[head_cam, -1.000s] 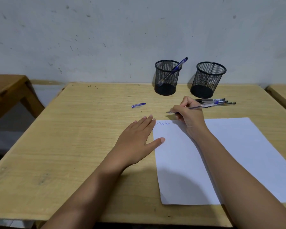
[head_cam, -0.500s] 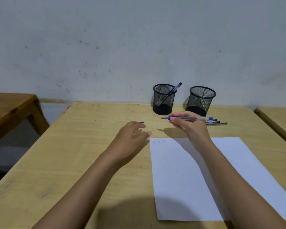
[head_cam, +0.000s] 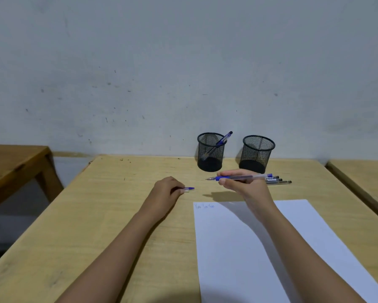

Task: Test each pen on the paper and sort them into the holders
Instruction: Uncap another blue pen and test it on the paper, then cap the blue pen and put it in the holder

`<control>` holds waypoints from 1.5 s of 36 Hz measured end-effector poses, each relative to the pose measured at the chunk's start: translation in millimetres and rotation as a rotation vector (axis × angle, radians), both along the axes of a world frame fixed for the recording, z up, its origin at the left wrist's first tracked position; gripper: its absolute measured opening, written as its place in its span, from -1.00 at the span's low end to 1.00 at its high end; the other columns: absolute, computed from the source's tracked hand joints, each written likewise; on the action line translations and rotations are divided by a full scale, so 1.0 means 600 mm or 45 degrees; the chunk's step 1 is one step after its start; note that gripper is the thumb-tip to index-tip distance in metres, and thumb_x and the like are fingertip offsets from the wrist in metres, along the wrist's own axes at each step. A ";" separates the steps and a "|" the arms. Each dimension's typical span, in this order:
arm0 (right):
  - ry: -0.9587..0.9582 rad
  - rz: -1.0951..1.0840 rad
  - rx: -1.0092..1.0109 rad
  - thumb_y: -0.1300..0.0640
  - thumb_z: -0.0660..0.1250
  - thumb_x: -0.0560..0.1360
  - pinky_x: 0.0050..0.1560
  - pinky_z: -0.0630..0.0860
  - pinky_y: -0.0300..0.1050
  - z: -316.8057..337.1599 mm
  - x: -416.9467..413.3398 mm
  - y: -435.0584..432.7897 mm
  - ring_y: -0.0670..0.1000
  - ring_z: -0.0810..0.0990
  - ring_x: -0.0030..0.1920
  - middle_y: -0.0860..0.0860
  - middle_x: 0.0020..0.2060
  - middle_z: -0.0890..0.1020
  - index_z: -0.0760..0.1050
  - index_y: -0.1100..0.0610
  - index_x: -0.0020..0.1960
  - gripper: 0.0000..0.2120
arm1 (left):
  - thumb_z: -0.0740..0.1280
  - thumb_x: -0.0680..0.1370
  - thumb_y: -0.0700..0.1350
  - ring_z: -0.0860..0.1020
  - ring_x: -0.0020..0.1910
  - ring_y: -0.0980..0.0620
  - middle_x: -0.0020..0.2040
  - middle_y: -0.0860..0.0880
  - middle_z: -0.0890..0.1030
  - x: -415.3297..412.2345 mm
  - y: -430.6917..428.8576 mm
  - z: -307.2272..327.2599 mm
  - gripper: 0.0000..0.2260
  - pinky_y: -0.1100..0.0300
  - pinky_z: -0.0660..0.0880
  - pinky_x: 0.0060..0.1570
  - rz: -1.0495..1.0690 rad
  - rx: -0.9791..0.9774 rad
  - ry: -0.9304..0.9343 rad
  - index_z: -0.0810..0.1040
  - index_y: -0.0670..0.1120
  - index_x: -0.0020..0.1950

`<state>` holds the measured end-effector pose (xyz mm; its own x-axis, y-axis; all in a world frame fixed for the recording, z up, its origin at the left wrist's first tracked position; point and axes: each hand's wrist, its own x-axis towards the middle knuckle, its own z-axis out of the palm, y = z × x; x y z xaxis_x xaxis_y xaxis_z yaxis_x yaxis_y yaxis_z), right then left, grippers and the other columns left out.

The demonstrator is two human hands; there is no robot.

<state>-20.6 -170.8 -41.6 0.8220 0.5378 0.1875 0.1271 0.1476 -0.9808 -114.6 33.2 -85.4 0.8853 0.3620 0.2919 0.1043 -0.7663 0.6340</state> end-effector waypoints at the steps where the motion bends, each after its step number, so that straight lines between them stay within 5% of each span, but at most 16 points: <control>1: 0.015 0.007 0.005 0.32 0.49 0.30 -0.14 0.53 -0.30 -0.001 -0.002 0.000 -0.06 0.66 -0.17 0.06 -0.21 0.72 0.66 0.17 -0.14 -0.85 | 0.33 0.52 -0.20 0.54 -0.06 0.10 -0.04 -0.03 0.61 -0.001 -0.004 0.003 -0.86 0.44 0.41 -0.05 -0.001 -0.037 -0.034 0.64 -0.15 0.04; 4: 0.052 0.025 0.036 0.33 0.48 0.30 -0.09 0.55 -0.26 -0.006 -0.009 0.003 -0.02 0.66 -0.16 0.07 -0.21 0.72 0.67 0.14 -0.17 -0.85 | 0.33 0.52 -0.20 0.55 -0.09 0.21 -0.09 0.07 0.63 -0.006 -0.022 0.019 -0.88 0.53 0.39 -0.12 0.016 -0.200 -0.187 0.65 -0.10 -0.01; 11: 0.122 0.027 0.114 0.31 0.49 0.29 0.09 0.56 -0.04 -0.010 -0.017 0.009 0.12 0.66 -0.08 0.16 -0.15 0.70 0.67 0.15 -0.17 -0.85 | 0.37 0.50 -0.19 0.59 -0.14 0.19 -0.17 0.10 0.67 -0.026 -0.062 0.048 -0.85 0.39 0.46 -0.14 -0.063 -0.606 -0.352 0.65 0.05 -0.12; 16: 0.163 0.041 0.179 0.32 0.46 0.29 0.02 0.59 -0.14 -0.010 -0.021 0.010 0.09 0.65 -0.11 0.14 -0.18 0.70 0.66 0.18 -0.17 -0.86 | 0.42 0.44 -0.27 0.60 -0.17 0.22 -0.16 0.07 0.66 -0.031 -0.068 0.060 -0.83 0.39 0.48 -0.13 -0.094 -0.699 -0.397 0.64 0.02 -0.13; 25: 0.311 0.090 0.299 0.44 0.36 0.36 -0.21 0.57 -0.31 -0.006 -0.036 0.023 -0.02 0.66 -0.30 0.09 -0.33 0.69 0.59 0.30 -0.12 -0.87 | 0.45 0.40 -0.29 0.63 -0.16 0.17 -0.23 0.14 0.68 -0.027 -0.078 0.071 -0.79 0.32 0.53 -0.06 -0.148 -0.726 -0.431 0.65 0.04 -0.17; 41: 0.350 0.164 0.313 0.45 0.35 0.36 -0.23 0.58 -0.30 0.028 -0.038 0.032 0.00 0.67 -0.31 0.10 -0.34 0.69 0.57 0.30 -0.12 -0.86 | 0.44 0.40 -0.34 0.64 -0.18 0.21 -0.24 0.15 0.69 -0.028 -0.075 0.092 -0.80 0.40 0.49 -0.12 -0.154 -0.742 -0.508 0.67 -0.04 -0.16; 47: 0.248 0.223 0.186 0.32 0.43 0.31 -0.16 0.57 -0.28 0.048 -0.035 0.030 0.01 0.66 -0.24 0.15 -0.25 0.66 0.58 0.31 -0.10 -0.83 | 0.44 0.39 -0.35 0.63 -0.20 0.21 -0.24 0.13 0.69 -0.037 -0.061 0.096 -0.83 0.40 0.50 -0.14 -0.168 -0.741 -0.501 0.67 -0.10 -0.13; 54: 0.192 0.182 0.118 0.21 0.48 0.20 -0.16 0.55 -0.31 0.045 -0.013 0.004 -0.05 0.61 -0.27 0.05 -0.34 0.67 0.66 0.15 -0.30 -0.93 | 0.42 0.41 -0.35 0.61 -0.19 0.17 -0.20 0.06 0.70 -0.056 -0.017 0.100 -0.84 0.41 0.50 -0.13 -0.139 -0.740 -0.416 0.67 -0.11 -0.12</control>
<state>-28.3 -168.5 -14.9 0.7612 0.6369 0.1223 -0.0488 0.2443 -0.9685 -148.4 22.9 -25.5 0.8253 0.4542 0.3355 -0.2214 -0.2862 0.9322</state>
